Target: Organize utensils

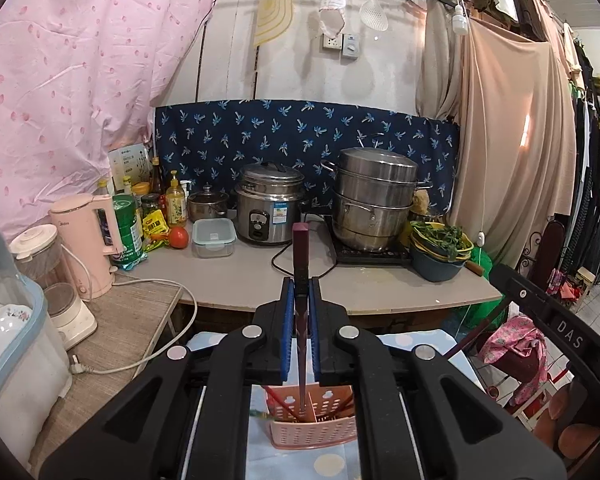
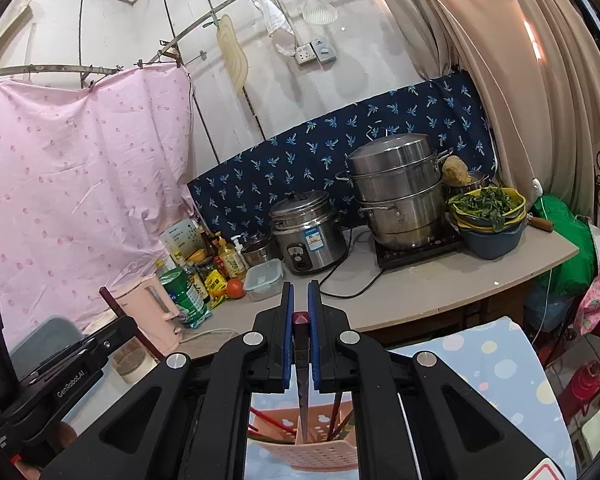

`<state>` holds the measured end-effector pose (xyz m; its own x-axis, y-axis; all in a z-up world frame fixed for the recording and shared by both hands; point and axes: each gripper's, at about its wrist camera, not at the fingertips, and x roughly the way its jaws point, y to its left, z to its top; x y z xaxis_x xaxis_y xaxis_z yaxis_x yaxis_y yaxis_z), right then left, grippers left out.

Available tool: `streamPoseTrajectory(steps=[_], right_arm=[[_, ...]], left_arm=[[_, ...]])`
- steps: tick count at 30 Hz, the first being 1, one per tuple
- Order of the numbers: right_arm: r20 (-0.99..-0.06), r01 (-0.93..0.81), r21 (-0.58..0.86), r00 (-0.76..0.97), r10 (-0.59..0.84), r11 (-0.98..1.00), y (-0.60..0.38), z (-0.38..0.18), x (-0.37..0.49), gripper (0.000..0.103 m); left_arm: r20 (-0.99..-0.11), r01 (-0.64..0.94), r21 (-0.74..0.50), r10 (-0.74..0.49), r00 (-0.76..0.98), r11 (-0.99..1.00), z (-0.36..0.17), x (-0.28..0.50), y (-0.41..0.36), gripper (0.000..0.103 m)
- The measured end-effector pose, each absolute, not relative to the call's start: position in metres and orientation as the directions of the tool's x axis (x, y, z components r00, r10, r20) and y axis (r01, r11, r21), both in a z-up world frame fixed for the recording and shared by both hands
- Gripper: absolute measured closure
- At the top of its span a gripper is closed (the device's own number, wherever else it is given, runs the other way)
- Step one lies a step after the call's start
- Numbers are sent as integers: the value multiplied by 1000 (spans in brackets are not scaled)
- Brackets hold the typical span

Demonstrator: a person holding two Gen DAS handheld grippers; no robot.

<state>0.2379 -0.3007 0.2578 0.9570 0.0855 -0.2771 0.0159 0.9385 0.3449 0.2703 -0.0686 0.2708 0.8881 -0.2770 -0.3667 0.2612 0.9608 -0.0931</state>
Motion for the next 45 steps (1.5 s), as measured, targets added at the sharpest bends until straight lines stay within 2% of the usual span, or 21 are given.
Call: streamPoseTrajectory(steps=[12, 20, 22, 24, 26, 30, 34, 45], right_arm=[[-409, 59, 311, 909, 77, 949, -295, 193, 288, 96], [-456, 51, 291, 885, 91, 955, -287, 177, 296, 96], [-453, 50, 283, 887, 88, 958, -286, 177, 295, 92], [-453, 49, 276, 888, 85, 960, -284, 178, 292, 90], [-451, 48, 279, 888, 87, 959, -284, 178, 290, 90], [-449, 44, 275, 889, 88, 961, -282, 181, 281, 89], [-443, 38, 253, 893, 81, 967, -279, 184, 267, 84], [-482, 31, 241, 871, 92, 970, -270, 173, 215, 82]], left_arm=[[-485, 244, -96, -259, 835, 965, 210, 318, -75, 96], [-506, 237, -107, -259, 823, 965, 196, 324, -76, 96], [-503, 230, -107, -252, 827, 967, 196, 324, -76, 91], [-497, 223, -104, -245, 832, 969, 196, 321, -75, 73], [-486, 216, -97, -236, 841, 971, 198, 317, -74, 68], [-483, 214, -87, -229, 845, 973, 202, 312, -75, 67], [-479, 206, -81, -219, 850, 975, 205, 302, -72, 66], [-502, 171, -46, -171, 848, 984, 198, 259, -63, 61]])
